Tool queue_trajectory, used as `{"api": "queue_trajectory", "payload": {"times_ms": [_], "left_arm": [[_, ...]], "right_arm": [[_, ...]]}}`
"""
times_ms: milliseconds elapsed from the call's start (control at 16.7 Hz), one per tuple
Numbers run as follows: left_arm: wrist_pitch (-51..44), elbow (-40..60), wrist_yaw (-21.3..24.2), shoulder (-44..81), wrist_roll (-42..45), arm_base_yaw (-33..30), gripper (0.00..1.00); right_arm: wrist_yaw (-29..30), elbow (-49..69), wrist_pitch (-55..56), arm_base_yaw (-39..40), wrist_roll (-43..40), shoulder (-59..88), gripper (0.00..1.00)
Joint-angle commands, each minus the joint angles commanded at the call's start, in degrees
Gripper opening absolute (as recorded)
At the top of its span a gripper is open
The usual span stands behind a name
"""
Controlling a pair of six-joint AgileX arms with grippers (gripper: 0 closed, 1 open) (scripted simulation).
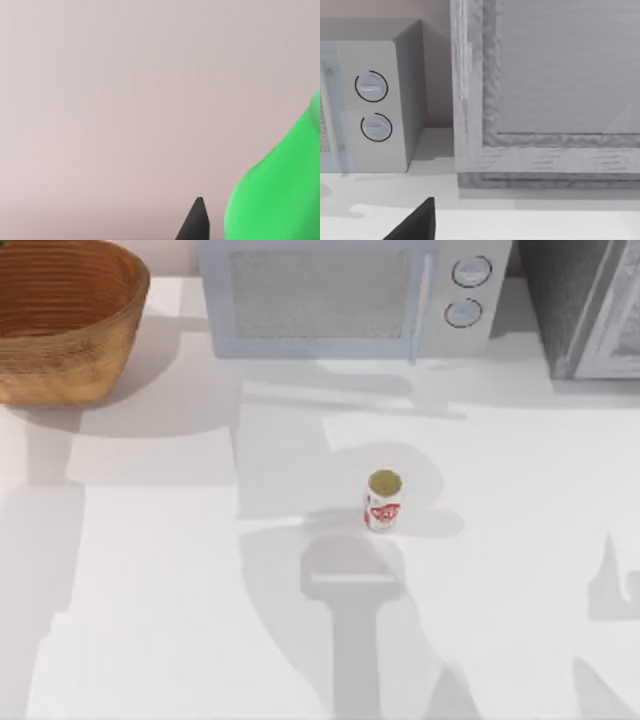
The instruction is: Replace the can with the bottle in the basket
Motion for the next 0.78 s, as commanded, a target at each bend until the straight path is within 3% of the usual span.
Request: {"api": "queue_trajectory", "payload": {"times_ms": [60,780], "left_arm": [[0.00,0.00,0.00,0.00,0.00,0.00,0.00],[0.00,0.00,0.00,0.00,0.00,0.00,0.90]], "right_arm": [[0.00,0.00,0.00,0.00,0.00,0.00,1.00],[0.00,0.00,0.00,0.00,0.00,0.00,1.00]]}}
